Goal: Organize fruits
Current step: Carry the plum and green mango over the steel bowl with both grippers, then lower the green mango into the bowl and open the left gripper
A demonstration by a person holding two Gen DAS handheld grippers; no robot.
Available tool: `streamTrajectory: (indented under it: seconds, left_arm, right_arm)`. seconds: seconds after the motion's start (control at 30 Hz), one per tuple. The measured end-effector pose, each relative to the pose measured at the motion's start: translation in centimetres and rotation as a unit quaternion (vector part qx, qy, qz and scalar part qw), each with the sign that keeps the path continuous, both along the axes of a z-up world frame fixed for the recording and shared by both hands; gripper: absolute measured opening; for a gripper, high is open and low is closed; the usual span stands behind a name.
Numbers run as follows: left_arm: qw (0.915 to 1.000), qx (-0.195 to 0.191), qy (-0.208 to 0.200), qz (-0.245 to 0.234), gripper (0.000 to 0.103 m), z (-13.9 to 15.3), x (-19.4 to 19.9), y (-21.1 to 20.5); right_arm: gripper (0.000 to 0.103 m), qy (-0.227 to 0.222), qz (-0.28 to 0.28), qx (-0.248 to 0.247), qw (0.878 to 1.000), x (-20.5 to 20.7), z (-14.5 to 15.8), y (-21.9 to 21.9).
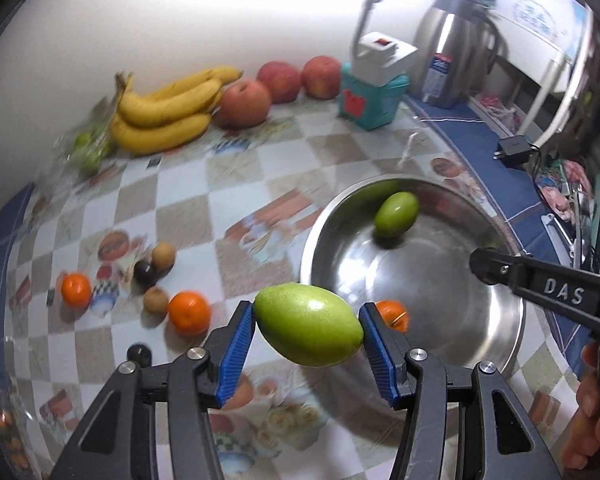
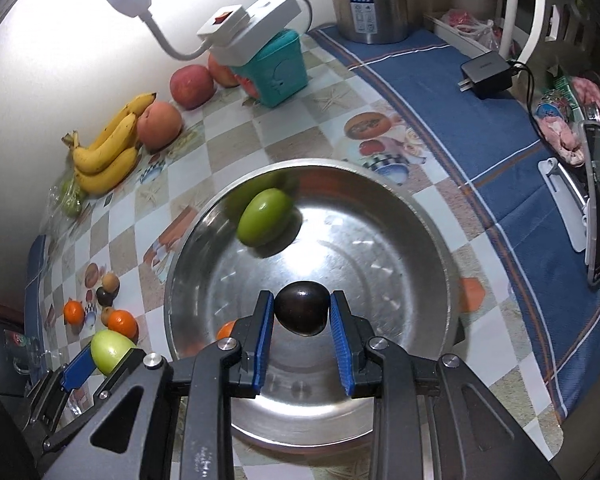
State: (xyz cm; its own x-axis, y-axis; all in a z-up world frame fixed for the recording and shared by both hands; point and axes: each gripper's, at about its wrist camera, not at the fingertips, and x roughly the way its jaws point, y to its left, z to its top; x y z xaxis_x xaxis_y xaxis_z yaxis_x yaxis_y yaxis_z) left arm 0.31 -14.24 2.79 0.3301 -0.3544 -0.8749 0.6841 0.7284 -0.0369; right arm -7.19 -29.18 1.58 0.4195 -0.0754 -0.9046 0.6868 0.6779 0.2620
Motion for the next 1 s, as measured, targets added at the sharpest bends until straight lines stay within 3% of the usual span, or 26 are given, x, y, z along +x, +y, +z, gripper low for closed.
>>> streamTrajectory:
  seconds: [0.23, 0.47, 1.0]
  left_arm:
    - [0.9986, -0.011, -0.037, -0.035, 0.057, -0.2, -1.4, -2.6]
    - [0.9972, -0.022, -0.058, -0.042, 0.057, -1.1, -1.6, -4.0]
    - [0.9973, -0.022, -0.049, -0.049, 0.057, -3.0, -1.1, -5.5]
  right_arm:
    - [0.03, -0.001, -0.007, -0.002, 1.0, -0.5, 0.0, -0.5]
    - [0.03, -0.001, -0.013, -0.003, 1.0, -0.7, -0.1, -0.9]
    - [0.03, 0.031, -0.023, 0.0, 0.999, -0.6, -2.6, -2.1]
